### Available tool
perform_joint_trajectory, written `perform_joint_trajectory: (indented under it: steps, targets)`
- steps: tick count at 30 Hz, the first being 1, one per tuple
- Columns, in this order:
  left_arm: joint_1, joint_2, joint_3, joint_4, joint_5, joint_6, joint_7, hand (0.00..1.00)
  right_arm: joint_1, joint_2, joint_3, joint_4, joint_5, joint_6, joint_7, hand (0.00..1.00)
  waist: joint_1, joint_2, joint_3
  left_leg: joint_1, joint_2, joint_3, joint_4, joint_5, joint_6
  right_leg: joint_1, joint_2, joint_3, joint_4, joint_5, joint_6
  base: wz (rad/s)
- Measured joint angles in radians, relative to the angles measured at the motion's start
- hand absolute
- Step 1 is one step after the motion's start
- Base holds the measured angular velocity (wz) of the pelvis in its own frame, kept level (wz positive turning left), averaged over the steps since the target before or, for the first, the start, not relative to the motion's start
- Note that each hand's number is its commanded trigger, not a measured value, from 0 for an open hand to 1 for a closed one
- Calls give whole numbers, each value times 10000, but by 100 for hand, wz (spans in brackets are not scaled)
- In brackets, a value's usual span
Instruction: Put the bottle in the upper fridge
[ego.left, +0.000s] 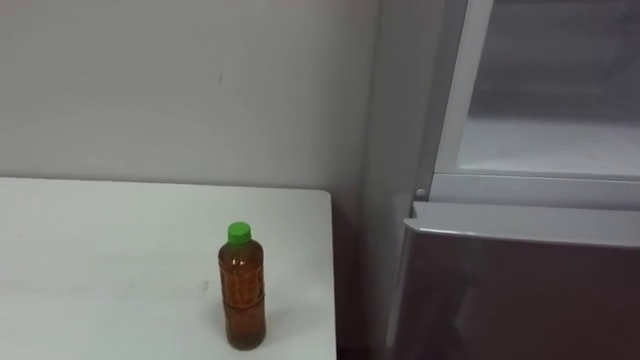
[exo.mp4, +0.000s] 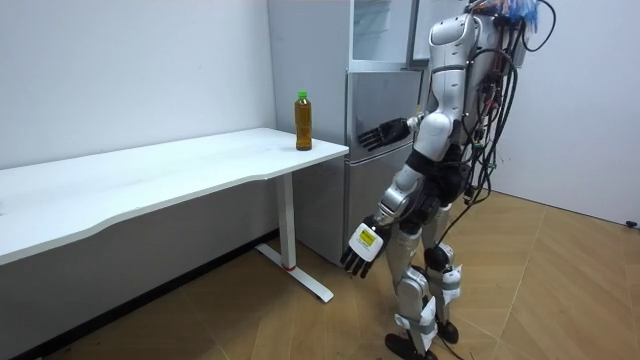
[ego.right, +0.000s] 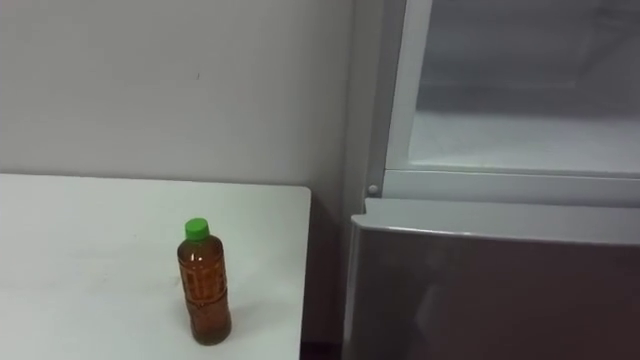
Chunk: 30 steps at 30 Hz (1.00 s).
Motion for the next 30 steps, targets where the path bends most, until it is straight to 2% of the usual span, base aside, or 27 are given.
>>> perform_joint_trajectory:
  steps: [3, 8, 11, 14, 18, 23, 25, 30]
  targets:
    - [-24, -2, -10, -27, 0, 3, -10, 0, -2, -54, -47, -794, -1, 228, 75, 0, 74, 26, 12, -35, 26, 105, -6, 0, -1, -130, 18, 122, 91, 1, -2, -11]
    - [-67, -1, -35, -2, -44, 3, 7, 0, -12, -222, -76, -1851, 330, 228, 89, 0, 112, 21, -13, -55, 28, 134, -2, 7, -3, -167, 13, 144, 114, 9, -14, -1]
    - [-67, 4, -32, 71, -35, 9, 41, 0, -43, -267, -423, -2743, 852, 229, 205, 0, 143, 23, -20, -67, 26, 133, -2, 10, 3, -175, 8, 147, 114, 10, -12, 0]
    - [-46, 6, -20, 166, -17, 17, 135, 0, -315, -302, -763, -3376, 1495, 229, 291, 0, 215, -33, -72, -68, 29, 112, -4, 11, 2, -168, 10, 101, 115, 10, -12, 0]
    - [-32, 6, -21, 201, -2, 43, 237, 0, -636, -283, -810, -3765, 1772, 226, 302, 0, 266, -65, -97, -62, 30, 86, 3, 12, 1, -130, 8, 9, 82, 31, -9, 2]
    - [25, 2, -17, 181, 3, 49, 235, 0, -904, -166, -833, -4139, 2030, 224, 427, 0, 301, -63, -87, -33, 28, 39, 12, 13, 4, -64, -6, -167, 63, 56, 6, 4]
    - [31, 1, -24, 127, 0, 67, 260, 0, -929, -164, -808, -4188, 1888, 205, 369, 0, 465, -68, -87, 27, 34, 89, -22, 14, 6, -42, -9, -171, 62, 61, 8, -7]
    - [-40, 11, -193, 112, 28, 109, 447, 0, -934, -30, -611, -4124, 1142, 206, -123, 0, 565, -67, -79, 8, 25, 47, -23, 49, 27, -31, -59, -438, 63, 70, 8, 2]
